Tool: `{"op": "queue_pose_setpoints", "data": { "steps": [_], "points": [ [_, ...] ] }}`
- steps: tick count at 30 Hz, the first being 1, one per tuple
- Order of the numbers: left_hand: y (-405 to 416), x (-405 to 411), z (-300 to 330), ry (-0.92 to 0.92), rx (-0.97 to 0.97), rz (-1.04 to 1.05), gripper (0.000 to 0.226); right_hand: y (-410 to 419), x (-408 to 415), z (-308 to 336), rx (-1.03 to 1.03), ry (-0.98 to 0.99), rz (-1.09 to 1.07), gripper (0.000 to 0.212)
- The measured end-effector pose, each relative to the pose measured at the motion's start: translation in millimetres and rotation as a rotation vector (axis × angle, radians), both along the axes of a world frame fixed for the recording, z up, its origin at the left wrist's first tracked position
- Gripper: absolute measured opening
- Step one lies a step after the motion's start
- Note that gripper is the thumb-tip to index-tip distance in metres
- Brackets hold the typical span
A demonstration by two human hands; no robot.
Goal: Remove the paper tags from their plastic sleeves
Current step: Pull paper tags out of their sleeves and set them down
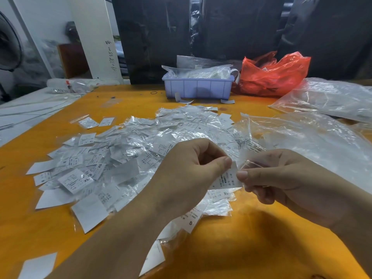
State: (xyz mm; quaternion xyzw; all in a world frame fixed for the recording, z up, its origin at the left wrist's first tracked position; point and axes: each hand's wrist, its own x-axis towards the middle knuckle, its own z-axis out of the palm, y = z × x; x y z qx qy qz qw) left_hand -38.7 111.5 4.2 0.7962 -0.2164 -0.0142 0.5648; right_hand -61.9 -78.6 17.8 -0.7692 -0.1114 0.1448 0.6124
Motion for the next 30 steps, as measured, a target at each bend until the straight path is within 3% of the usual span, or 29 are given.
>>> {"op": "queue_pose_setpoints", "data": {
  "steps": [15, 20, 24, 30],
  "points": [
    [-1.7, -1.6, -0.4, 0.086, 0.083, -0.072, 0.008, -0.2, -0.1, 0.6, 0.009, -0.032, -0.047, 0.019],
    [-1.0, -1.9, -0.4, 0.098, 0.077, -0.065, 0.008, -1.7, 0.8, 0.2, -0.001, -0.017, -0.056, 0.031],
    [-1.0, -2.2, 0.0, 0.074, 0.082, -0.072, 0.010, -0.5, -0.1, 1.3, 0.010, -0.008, -0.050, 0.023],
    [-0.6, -1.3, 0.9, 0.105, 0.060, -0.059, 0.011, -2.0, 1.5, -0.1, -0.034, -0.019, -0.074, 0.040]
  ]
}}
